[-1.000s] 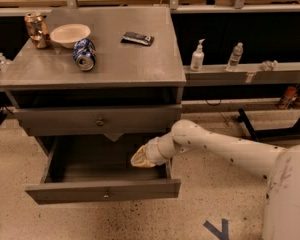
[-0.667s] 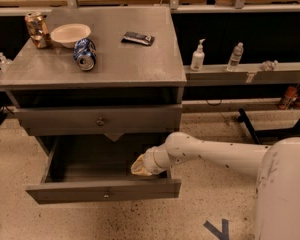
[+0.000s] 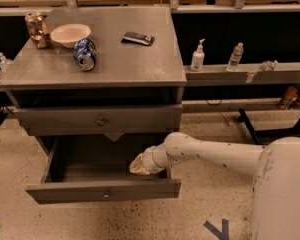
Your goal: Open middle drawer
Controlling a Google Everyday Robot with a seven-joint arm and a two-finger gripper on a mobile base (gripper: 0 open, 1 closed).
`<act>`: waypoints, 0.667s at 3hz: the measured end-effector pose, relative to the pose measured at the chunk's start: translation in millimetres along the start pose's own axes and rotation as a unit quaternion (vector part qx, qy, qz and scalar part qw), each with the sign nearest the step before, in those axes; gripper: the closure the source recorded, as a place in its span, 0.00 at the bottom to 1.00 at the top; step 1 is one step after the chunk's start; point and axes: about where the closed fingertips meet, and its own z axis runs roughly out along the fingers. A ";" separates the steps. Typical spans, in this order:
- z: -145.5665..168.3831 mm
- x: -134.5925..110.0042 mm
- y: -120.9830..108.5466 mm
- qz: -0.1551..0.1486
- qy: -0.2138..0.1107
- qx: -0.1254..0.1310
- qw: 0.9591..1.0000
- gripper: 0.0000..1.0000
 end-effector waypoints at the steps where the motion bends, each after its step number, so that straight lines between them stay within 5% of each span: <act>1: 25.8 19.4 -3.0 0.029 -0.007 -0.053 0.998 1.00; 2: 49.2 35.9 -8.7 0.057 -0.014 -0.092 0.994 1.00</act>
Offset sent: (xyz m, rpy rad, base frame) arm 0.0353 0.0067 -0.0868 0.0398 0.3228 0.0540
